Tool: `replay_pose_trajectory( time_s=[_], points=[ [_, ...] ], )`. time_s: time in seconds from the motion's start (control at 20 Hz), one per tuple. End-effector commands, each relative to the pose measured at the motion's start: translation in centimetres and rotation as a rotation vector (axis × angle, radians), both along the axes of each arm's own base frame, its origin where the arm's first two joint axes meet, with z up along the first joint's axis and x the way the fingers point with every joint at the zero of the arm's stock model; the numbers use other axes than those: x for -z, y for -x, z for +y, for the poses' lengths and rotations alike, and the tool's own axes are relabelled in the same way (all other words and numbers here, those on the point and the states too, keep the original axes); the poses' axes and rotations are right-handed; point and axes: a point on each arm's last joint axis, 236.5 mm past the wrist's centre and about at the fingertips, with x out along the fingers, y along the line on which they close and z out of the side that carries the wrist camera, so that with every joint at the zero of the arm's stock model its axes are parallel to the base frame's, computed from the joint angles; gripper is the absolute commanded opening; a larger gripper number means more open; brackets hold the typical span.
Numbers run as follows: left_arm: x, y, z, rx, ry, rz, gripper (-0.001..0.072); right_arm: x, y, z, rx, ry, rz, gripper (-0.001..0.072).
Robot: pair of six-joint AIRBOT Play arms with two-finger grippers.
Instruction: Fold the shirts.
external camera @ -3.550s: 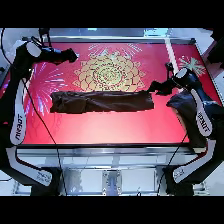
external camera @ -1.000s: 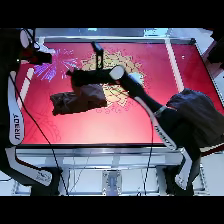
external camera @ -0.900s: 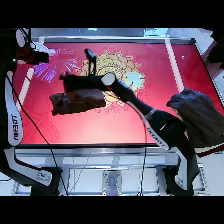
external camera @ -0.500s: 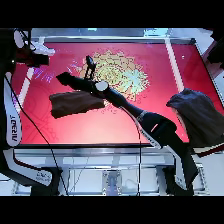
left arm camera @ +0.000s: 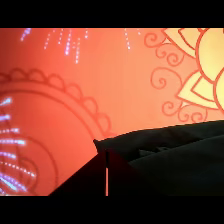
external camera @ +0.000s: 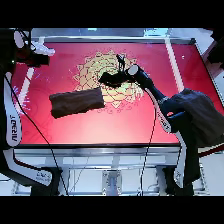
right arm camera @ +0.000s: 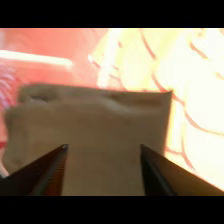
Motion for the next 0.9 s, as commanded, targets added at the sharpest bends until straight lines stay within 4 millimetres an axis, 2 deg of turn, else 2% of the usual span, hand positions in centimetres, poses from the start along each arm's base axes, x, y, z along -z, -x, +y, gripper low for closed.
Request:
replay_pose_trajectory(
  time_s=[0.0, 0.15, 0.4, 0.55, 0.6, 0.65, 0.7, 0.85],
  points=[
    [0.0, 0.0, 0.0, 0.0, 0.001, -0.001, 0.0013, 5.0, 2.4, -2.2, -0.015, 0.106, 0.178, 0.0639],
    [0.0, 0.0, 0.0, 0.0, 0.001, 0.0, 0.0013, 6.4, 4.0, 1.1, -0.058, 0.016, 0.229, 0.0639],
    [0.0, 0.0, 0.0, 0.001, 0.0, 0.001, 0.0014, 6.6, 5.9, 6.6, -0.08, -0.12, 0.257, 0.0638],
    [0.0, 0.0, 0.0, 0.001, 0.0, 0.001, 0.0013, 6.2, 7.6, 8.7, -0.128, -0.145, 0.256, 0.0581],
    [0.0, 0.0, 0.0, 0.001, -0.001, 0.002, 0.0013, 5.9, 7.5, 9.1, -0.126, -0.16, 0.25, 0.0437],
    [0.0, 0.1, 0.0, 0.001, -0.001, 0.002, 0.0013, 5.4, 7.5, 9.6, -0.134, -0.187, 0.232, 0.016],
    [0.0, 0.1, 0.0, 0.001, -0.001, 0.002, 0.0014, 4.6, 7.1, 10.0, -0.139, -0.222, 0.206, 0.0031],
    [0.0, 0.1, 0.0, 0.009, -0.006, 0.004, 0.0013, 0.5, 5.3, 10.1, -0.143, -0.396, 0.131, 0.0032]
  ],
)
